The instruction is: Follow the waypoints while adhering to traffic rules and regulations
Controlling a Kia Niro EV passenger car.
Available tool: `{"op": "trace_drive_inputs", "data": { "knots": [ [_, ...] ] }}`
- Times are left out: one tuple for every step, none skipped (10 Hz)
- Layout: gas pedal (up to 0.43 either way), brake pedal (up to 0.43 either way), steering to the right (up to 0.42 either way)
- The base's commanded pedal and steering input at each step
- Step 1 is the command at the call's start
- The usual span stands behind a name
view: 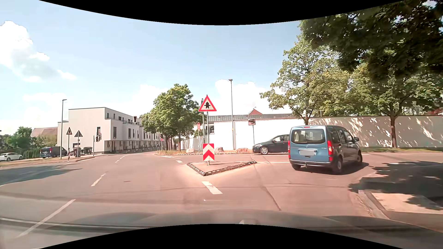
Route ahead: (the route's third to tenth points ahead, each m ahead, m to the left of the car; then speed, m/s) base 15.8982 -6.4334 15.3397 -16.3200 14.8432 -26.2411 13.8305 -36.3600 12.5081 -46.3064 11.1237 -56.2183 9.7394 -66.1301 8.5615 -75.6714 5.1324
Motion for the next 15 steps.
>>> {"op": "trace_drive_inputs", "data": {
  "knots": [
    [0.169, 0.0, 0.088],
    [0.138, 0.0, 0.12],
    [0.138, 0.0, 0.153],
    [0.118, 0.0, 0.179],
    [0.11, 0.0, 0.222],
    [0.11, 0.0, 0.279],
    [0.079, 0.0, 0.324],
    [0.059, 0.0, 0.362],
    [0.059, 0.0, 0.394],
    [0.059, 0.0, 0.408],
    [0.059, 0.0, 0.415],
    [0.098, 0.0, 0.416],
    [0.24, 0.0, 0.415],
    [0.24, 0.0, 0.411],
    [0.24, 0.0, 0.404]
  ]
}}
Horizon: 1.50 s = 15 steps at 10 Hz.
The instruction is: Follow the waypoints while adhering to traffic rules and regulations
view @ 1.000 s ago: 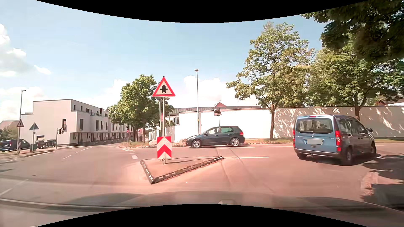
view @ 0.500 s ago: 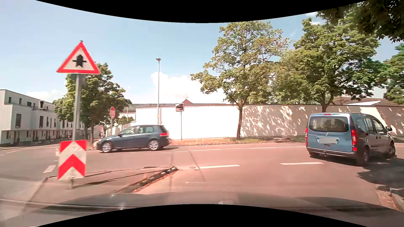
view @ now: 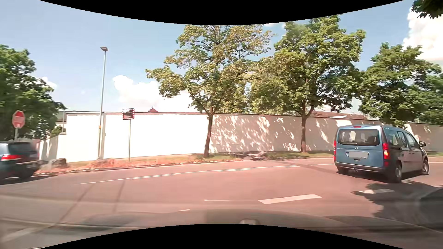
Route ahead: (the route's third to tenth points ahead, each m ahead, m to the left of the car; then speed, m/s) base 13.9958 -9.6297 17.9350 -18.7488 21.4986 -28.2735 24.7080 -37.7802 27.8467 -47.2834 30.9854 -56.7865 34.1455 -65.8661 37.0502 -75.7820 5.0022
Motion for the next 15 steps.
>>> {"op": "trace_drive_inputs", "data": {
  "knots": [
    [0.24, 0.0, 0.393],
    [0.24, 0.0, 0.379],
    [0.24, 0.0, 0.37],
    [0.24, 0.0, 0.367],
    [0.24, 0.0, 0.364],
    [0.197, 0.0, 0.364],
    [0.177, 0.0, 0.364],
    [0.177, 0.0, 0.364],
    [0.177, 0.0, 0.364],
    [0.177, 0.0, 0.365],
    [0.177, 0.0, 0.366],
    [0.177, 0.0, 0.367],
    [0.177, 0.0, 0.368],
    [0.177, 0.0, 0.368],
    [0.177, 0.0, 0.368]
  ]
}}
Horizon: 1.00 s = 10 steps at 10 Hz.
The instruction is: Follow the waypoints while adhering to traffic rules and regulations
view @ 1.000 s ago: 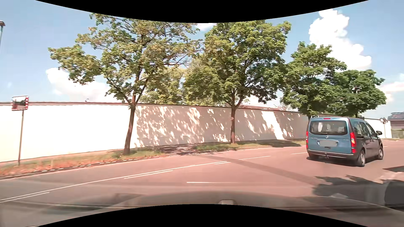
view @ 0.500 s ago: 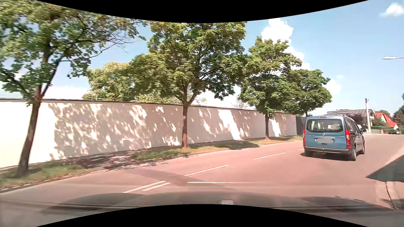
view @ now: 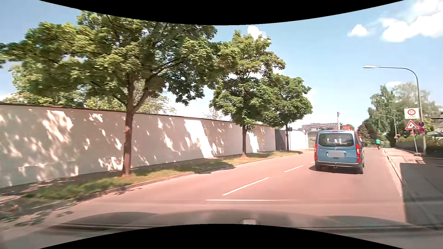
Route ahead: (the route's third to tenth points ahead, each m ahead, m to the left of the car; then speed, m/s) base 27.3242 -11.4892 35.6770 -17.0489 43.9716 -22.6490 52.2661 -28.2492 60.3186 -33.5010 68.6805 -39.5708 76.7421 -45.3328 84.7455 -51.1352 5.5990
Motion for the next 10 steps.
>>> {"op": "trace_drive_inputs", "data": {
  "knots": [
    [0.189, 0.0, 0.367],
    [0.189, 0.0, 0.364],
    [0.189, 0.0, 0.357],
    [0.189, 0.0, 0.346],
    [0.189, 0.0, 0.337],
    [0.197, 0.0, 0.323],
    [0.197, 0.0, 0.305],
    [0.197, 0.0, 0.275],
    [0.197, 0.0, 0.249],
    [0.197, 0.0, 0.208]
  ]
}}
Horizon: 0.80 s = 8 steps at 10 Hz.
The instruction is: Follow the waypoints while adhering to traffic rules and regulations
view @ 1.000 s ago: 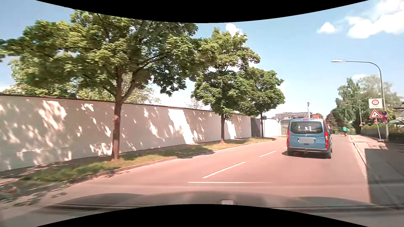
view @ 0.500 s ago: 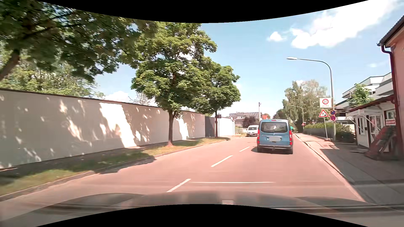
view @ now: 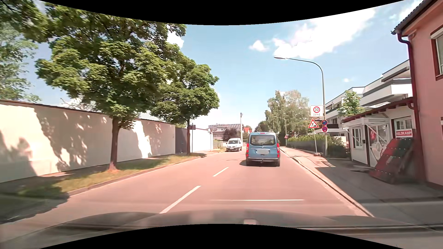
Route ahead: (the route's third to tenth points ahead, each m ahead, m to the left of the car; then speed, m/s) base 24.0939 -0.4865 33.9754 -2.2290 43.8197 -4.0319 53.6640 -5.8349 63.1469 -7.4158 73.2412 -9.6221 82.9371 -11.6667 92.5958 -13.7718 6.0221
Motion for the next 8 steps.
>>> {"op": "trace_drive_inputs", "data": {
  "knots": [
    [0.197, 0.0, 0.167],
    [0.197, 0.0, 0.14],
    [0.197, 0.0, 0.112],
    [0.209, 0.0, 0.09],
    [0.22, 0.0, 0.077],
    [0.22, 0.0, 0.059],
    [0.22, 0.0, 0.043],
    [0.22, 0.0, 0.034]
  ]
}}
